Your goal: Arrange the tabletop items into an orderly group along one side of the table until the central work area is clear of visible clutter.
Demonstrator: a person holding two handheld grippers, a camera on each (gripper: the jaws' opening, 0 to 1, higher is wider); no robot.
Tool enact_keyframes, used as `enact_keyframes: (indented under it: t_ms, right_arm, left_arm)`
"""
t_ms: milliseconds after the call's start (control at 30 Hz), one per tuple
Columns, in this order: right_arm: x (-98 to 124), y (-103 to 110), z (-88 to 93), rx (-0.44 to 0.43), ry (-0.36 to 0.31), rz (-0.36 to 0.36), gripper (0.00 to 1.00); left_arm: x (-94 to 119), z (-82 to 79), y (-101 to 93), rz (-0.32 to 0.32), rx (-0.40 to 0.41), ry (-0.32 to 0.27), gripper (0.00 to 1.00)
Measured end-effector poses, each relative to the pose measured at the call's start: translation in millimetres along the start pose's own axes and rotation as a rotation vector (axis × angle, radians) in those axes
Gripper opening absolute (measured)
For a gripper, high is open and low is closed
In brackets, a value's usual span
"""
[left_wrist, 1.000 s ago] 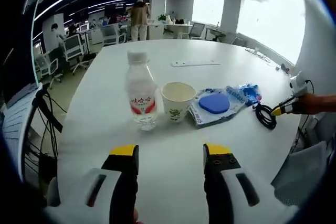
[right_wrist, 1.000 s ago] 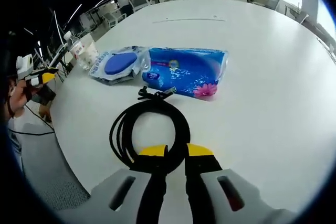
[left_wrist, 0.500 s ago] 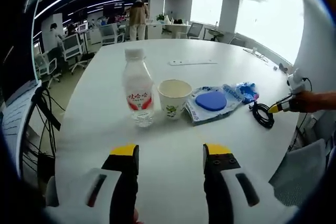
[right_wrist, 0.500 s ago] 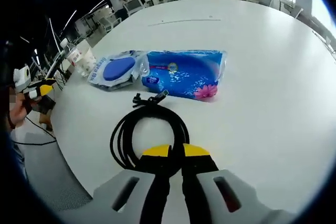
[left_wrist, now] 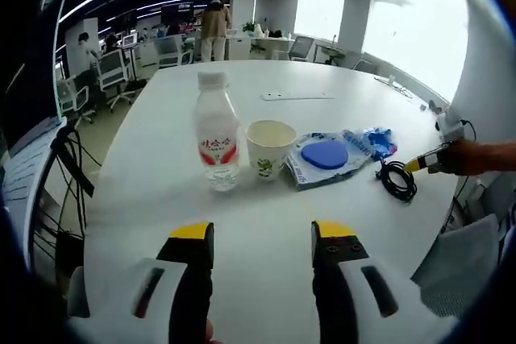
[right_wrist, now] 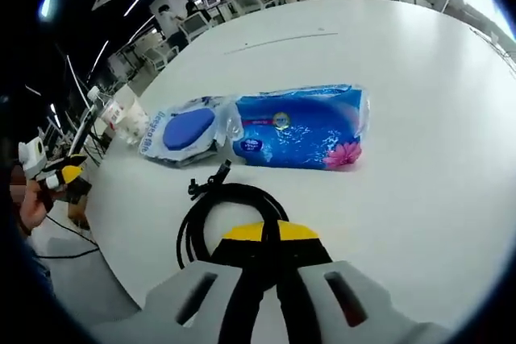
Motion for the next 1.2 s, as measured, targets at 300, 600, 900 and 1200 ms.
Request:
enact_keyframes:
  t_ms: [300,600,900,1200]
  right_arm:
    - [-5.1,3.6,-10.5,-0.005,-0.014,0.003,0.01]
    - [-7.9,1.5,-14.9,0.014,-0.012,0.002,0.01]
    - [-5.3,1.6,-14.5,0.023,-0.024,-0.007,0.05]
    - [5.4,0.5,-19.1,0.065,-0.043,-0.023,0.1]
  left_arm:
    - [3.5,1.3,3.8,-0.008,0.007,-0.004,0.48]
    - [5.7,-0.8,1.9,-0.002,0.012,-0.009,0.48]
    - [5.6,-2.3,-0.7,0.011,0.011,-0.01,0.49]
    - [4.2,-4.1,-10.6,0.035,0.009,-0.016,0.5]
Point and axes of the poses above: the point that each gripper's makers call its tool centre point, and the gripper's own axes: x roughly backward along the fingers, y roughly to its left, z roughly out of its underside, the point moved 10 cm from there along x, roughly backward along the fingers, and after that the axes turned 3 degrees about -z, right-handed, at the moved point
